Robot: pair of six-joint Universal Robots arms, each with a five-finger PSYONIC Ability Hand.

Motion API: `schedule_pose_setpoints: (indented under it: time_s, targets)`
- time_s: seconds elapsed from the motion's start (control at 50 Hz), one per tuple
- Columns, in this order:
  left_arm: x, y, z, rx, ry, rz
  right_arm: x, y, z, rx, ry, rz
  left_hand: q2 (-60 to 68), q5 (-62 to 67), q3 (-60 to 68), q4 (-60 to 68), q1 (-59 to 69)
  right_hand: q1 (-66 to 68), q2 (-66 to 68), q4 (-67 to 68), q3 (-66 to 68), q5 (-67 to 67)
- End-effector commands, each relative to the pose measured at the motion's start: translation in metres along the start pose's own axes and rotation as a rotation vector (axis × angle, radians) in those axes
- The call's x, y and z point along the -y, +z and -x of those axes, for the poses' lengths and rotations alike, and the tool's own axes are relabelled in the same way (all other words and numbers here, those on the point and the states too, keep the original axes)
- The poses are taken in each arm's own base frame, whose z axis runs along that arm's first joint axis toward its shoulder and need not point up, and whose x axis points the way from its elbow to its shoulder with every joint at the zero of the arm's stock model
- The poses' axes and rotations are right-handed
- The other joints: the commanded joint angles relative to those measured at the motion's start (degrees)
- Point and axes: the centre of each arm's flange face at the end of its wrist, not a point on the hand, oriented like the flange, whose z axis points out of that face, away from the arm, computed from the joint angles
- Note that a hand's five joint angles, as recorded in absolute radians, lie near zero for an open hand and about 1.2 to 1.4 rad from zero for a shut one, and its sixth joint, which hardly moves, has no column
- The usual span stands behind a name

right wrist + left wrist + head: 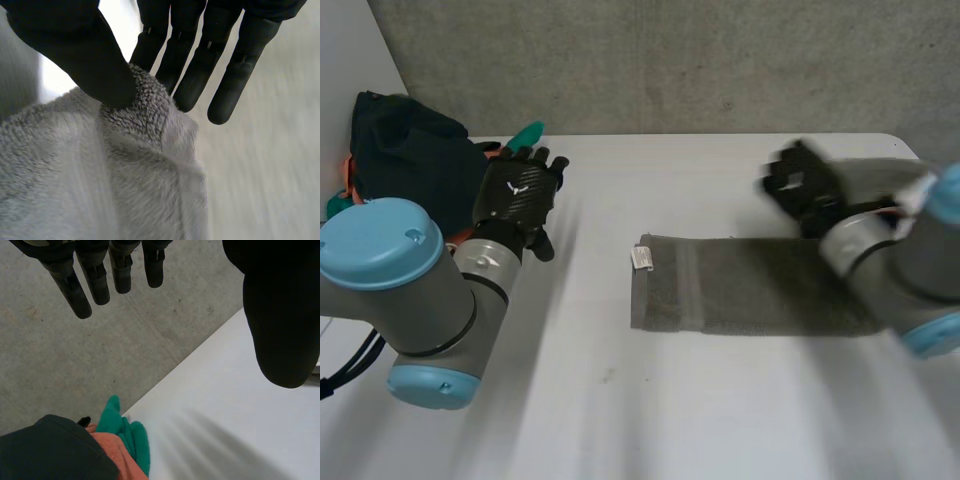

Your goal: Fold the laundry.

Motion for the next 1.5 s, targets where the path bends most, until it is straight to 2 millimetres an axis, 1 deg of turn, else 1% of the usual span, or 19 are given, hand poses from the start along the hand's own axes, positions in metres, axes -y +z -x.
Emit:
schedule_pose_setpoints:
  time_s: [0.02,0.08,0.14,0.3,0.4,0.52,0.58,0.64,0.7,0.78,0.86,0.96,1.02,1.06,1.12,1.24,1.34,1.44,1.5]
  targets:
    - [-0.001,-0.004,-0.004,-0.013,-0.009,0.004,0.070,-0.021,0.102,0.283,0.021,-0.219,-1.9,-2.7,-2.1,-1.6,-1.1,16.2,12.3,11.3,11.8,13.0]
    - [-0.001,-0.005,-0.007,-0.021,-0.012,0.004,0.073,-0.028,0.118,0.321,0.014,-0.208,-1.9,-2.7,-2.1,-1.6,-1.1,16.2,12.3,11.3,11.8,13.0]
    - [0.003,-0.006,-0.011,-0.031,-0.012,-0.008,0.067,-0.028,0.112,0.292,0.058,-0.135,-1.9,-2.7,-2.1,-1.6,-1.1,-53.8,-57.7,-58.7,-58.2,-57.0]
    - [0.026,-0.007,-0.032,-0.080,-0.020,-0.081,0.031,-0.041,0.031,0.115,0.516,0.127,-1.9,-2.7,-2.1,-1.6,-1.1,-53.8,-57.7,-58.7,-58.2,-57.0]
    - [0.031,-0.008,-0.049,-0.119,-0.021,-0.103,-0.002,-0.055,0.023,0.125,0.771,0.290,-1.9,-2.7,-2.1,-1.6,-1.1,-53.8,-57.7,-58.7,-58.2,-57.0]
    - [0.023,-0.010,-0.081,-0.190,-0.009,-0.098,-0.053,-0.074,0.021,0.122,0.772,0.479,-1.9,-2.7,-2.1,-1.6,-1.1,-53.8,-57.7,-58.7,-58.2,-57.0]
    - [0.020,-0.010,-0.096,-0.220,-0.009,-0.096,-0.075,-0.080,0.024,0.127,0.691,0.552,-1.9,-2.7,-2.1,-1.6,-1.1,-35.3,-39.2,-40.2,-39.7,-38.5]
    - [0.020,-0.013,-0.101,-0.229,-0.011,-0.095,-0.088,-0.081,0.023,0.125,0.607,0.580,-1.9,-2.7,-2.1,-1.6,-1.1,16.1,12.2,11.2,11.7,12.9]
    - [0.019,-0.016,-0.101,-0.232,-0.011,-0.089,-0.096,-0.072,0.012,0.028,0.507,0.562,-1.9,-2.7,-2.1,-1.6,-1.1,16.2,12.3,11.3,11.8,13.0]
    - [0.021,-0.018,-0.096,-0.221,-0.012,-0.086,-0.073,-0.056,-0.003,-0.066,0.421,0.437,-1.9,-2.7,-2.1,-1.6,-1.1,16.2,12.3,11.3,11.8,13.0]
    - [0.027,-0.015,-0.073,-0.169,-0.016,-0.093,-0.004,-0.042,-0.005,-0.041,0.365,0.177,-1.9,-2.7,-2.1,-1.6,-1.1,16.2,12.3,11.3,11.8,13.0]
    - [0.024,-0.012,-0.043,-0.099,-0.021,-0.070,0.081,-0.044,0.054,0.204,0.341,-0.186,-1.9,-2.7,-2.1,-1.6,-1.1,16.2,12.3,11.3,11.8,13.0]
    - [0.022,-0.014,-0.039,-0.093,-0.046,-0.060,0.094,-0.049,0.080,0.298,0.351,-0.228,-1.9,-2.7,-2.1,-1.6,-1.1,16.2,12.3,11.3,11.8,13.0]
    - [0.020,-0.015,-0.040,-0.095,-0.062,-0.052,0.095,-0.051,0.103,0.364,0.357,-0.203,-1.9,-2.7,-2.1,-1.6,-1.1,6.1,2.2,1.2,1.7,2.9]
    - [0.019,-0.016,-0.040,-0.100,-0.090,-0.044,0.082,-0.043,0.106,0.340,0.373,-0.067,-1.9,-2.7,-2.1,-1.6,-1.1,-53.8,-57.7,-58.7,-58.2,-57.0]
    - [0.034,-0.010,-0.041,-0.097,-0.125,-0.092,0.074,-0.036,0.070,0.200,0.526,0.075,-1.9,-2.7,-2.1,-1.6,-1.1,-53.8,-57.7,-58.7,-58.2,-57.0]
    - [0.066,-0.008,-0.057,-0.137,-0.176,-0.185,0.054,-0.034,0.001,0.019,0.857,0.081,-1.9,-2.6,-2.1,-1.6,-1.1,-53.8,-57.7,-58.7,-58.2,-57.0]
    - [0.076,-0.005,-0.083,-0.206,-0.208,-0.188,0.043,-0.033,-0.021,0.022,1.086,0.135,-1.5,-2.3,-1.8,-1.3,-0.7,-53.8,-57.7,-58.7,-58.2,-57.0]
    - [0.068,-0.001,-0.102,-0.252,-0.203,-0.131,0.031,-0.028,-0.013,0.086,1.128,0.235,-1.3,-2.1,-1.6,-1.1,-0.6,-53.8,-57.7,-58.7,-58.2,-57.0]
